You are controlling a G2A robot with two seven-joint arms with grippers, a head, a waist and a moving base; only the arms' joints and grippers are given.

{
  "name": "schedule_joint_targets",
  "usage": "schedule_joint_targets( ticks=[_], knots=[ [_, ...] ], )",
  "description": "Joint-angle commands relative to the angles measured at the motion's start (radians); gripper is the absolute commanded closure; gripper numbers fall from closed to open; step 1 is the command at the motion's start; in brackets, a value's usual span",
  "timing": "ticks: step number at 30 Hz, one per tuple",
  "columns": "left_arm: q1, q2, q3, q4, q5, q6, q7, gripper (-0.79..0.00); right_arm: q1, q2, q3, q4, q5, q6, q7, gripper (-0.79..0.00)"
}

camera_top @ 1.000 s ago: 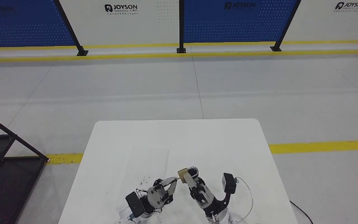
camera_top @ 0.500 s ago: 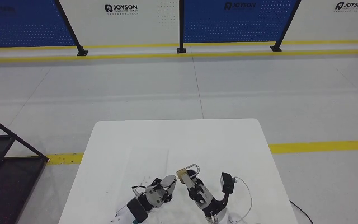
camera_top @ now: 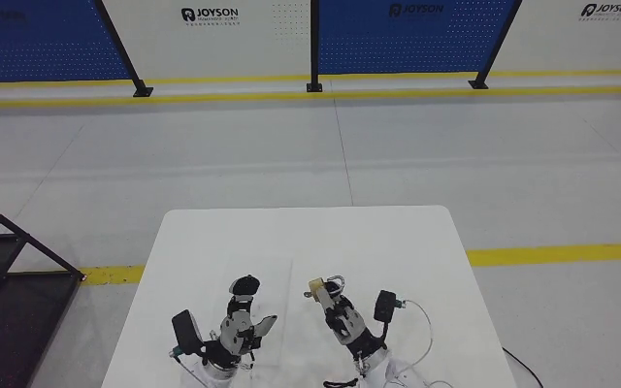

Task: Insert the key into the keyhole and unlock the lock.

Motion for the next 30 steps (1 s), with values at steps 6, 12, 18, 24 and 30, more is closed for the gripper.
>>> schedule_joint_targets(
  ticks=[6, 12, 18, 24, 30],
  knots=[
    [0.141, 0.056, -0.284, 0.003, -0.155, -0.157, -0.182, -0.785, 0.144, -0.039, -0.155, 0.108, 0.021, 0.121, 0.333, 0.000],
    [0.183, 0.067, -0.353, 0.020, -0.173, -0.137, -0.327, -0.785, 0.232, -0.083, -0.273, 0.206, -0.034, 0.247, 0.428, 0.000],
    [0.181, 0.064, -0.345, 0.015, -0.152, -0.084, -0.332, -0.785, 0.265, -0.111, -0.319, 0.264, -0.048, 0.309, 0.404, -0.785],
    [0.179, 0.061, -0.336, 0.007, -0.138, -0.053, -0.324, -0.785, 0.257, -0.104, -0.324, 0.255, -0.113, 0.320, 0.423, -0.785],
    [0.182, 0.058, -0.329, 0.007, -0.139, -0.045, -0.309, -0.785, 0.228, -0.088, -0.305, 0.215, -0.157, 0.312, 0.382, -0.785]
  ],
)
